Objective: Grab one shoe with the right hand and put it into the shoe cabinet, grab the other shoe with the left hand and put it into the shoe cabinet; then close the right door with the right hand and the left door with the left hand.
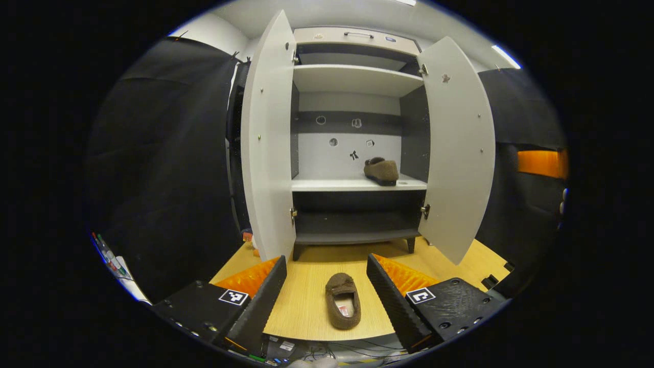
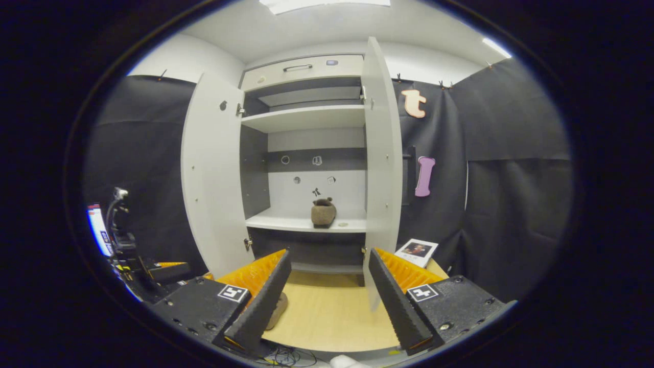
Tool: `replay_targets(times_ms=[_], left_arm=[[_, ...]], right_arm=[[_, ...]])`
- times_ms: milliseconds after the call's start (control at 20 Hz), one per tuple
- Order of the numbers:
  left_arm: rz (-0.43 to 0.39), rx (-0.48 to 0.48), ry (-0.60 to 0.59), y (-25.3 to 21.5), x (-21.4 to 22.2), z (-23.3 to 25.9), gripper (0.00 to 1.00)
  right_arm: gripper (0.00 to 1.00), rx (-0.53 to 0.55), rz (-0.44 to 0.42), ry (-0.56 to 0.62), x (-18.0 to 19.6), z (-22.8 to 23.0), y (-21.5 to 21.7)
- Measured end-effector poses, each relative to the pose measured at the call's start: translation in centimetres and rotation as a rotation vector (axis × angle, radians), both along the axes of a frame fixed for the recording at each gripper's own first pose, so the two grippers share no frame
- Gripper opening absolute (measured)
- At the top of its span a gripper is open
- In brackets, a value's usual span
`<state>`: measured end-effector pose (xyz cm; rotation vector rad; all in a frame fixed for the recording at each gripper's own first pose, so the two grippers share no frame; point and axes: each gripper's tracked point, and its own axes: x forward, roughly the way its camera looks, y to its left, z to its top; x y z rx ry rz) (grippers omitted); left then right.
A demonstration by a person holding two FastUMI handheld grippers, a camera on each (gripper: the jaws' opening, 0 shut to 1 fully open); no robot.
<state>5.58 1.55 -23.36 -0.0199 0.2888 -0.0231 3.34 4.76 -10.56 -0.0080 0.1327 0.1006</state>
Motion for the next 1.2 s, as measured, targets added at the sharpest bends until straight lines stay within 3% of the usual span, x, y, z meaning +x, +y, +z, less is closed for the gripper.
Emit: replay_targets(times_ms=[300, 750, 900, 1200], left_arm=[[-0.022, -0.014, 0.182, -0.4, 3.1, -9.9, 0.96], [-0.052, 0.052, 0.373, 0.0, 6.9, -22.1, 0.97], [-0.028, 0.038, 0.421, 0.6, 9.2, -25.0, 0.97], [-0.025, 0.029, 0.408, 0.2, 13.4, -26.8, 0.97]], right_arm=[[0.99, -0.038, -0.068, 0.056, -0.4, -1.3, -2.4], [0.99, -0.081, -0.153, 0.126, 0.2, -3.0, -4.8], [0.99, -0.099, -0.165, 0.152, 0.7, -3.4, -5.3], [0.99, -0.102, -0.147, 0.178, 1.7, -3.9, -5.1]])
